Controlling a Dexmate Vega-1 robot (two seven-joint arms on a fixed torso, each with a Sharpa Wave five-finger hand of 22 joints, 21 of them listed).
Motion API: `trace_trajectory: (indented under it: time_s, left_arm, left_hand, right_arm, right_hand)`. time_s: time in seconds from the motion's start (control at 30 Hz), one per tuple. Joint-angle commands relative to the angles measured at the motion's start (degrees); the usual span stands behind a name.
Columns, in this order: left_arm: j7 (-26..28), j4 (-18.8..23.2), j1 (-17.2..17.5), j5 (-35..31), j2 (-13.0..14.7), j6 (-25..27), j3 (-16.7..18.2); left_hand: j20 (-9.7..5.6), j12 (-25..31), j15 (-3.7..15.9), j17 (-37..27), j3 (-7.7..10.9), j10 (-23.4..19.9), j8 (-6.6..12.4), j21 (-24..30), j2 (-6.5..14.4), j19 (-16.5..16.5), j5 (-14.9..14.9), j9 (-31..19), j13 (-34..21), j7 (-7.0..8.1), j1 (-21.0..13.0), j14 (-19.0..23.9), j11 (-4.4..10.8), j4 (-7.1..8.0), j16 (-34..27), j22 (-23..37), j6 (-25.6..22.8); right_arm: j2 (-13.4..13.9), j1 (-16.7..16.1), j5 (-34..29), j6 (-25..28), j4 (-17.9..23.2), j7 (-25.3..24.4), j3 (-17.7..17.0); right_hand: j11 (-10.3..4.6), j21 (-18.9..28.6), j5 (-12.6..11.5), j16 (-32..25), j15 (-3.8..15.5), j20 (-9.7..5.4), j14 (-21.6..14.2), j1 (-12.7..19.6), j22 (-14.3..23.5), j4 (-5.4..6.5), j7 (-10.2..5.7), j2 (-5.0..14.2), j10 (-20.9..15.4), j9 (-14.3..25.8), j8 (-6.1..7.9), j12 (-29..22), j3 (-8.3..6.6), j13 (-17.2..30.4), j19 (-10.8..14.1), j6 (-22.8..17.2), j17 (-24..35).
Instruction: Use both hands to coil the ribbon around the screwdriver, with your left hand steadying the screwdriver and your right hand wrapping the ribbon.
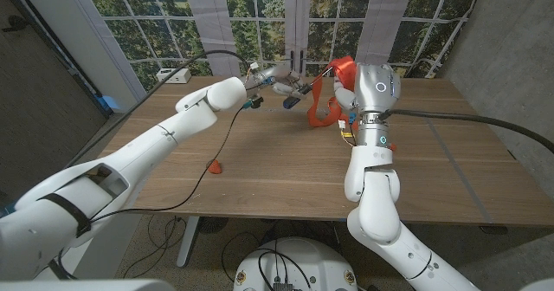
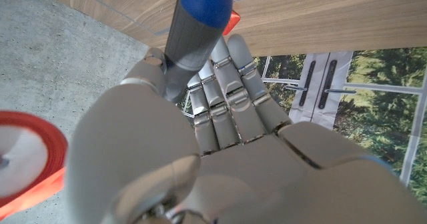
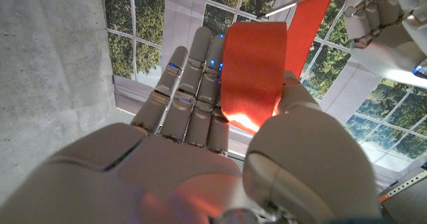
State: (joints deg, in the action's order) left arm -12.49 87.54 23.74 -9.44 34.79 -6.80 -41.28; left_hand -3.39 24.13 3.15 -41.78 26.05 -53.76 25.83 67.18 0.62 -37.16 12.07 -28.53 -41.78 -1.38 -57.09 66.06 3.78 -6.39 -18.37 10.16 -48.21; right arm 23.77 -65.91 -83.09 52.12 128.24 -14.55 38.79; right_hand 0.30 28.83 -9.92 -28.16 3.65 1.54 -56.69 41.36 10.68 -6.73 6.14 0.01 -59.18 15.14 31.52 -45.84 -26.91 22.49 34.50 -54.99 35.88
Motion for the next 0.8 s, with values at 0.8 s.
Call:
trace_trajectory:
  time_s: [0.8]
  left_arm:
    - [-5.43, 2.34, 0.61, 7.09, 1.63, -7.37, 2.25]
  left_hand:
    - [-4.11, -0.34, 9.81, -0.38, 3.37, -5.03, -0.76, 0.59, 7.33, 0.28, -0.14, -0.10, -0.68, 1.10, -7.58, 9.82, 4.79, -1.39, 0.00, 0.12, -1.79]
  right_arm:
    - [1.75, 9.69, 23.74, 10.99, -19.32, -0.18, -0.31]
  right_hand:
    - [-1.24, 0.41, -0.28, 0.36, 5.45, 0.22, -4.80, 8.96, 0.12, -1.07, -4.52, 8.08, -1.97, 0.71, 0.95, -0.42, -1.66, 0.27, -0.15, -5.80, 0.43]
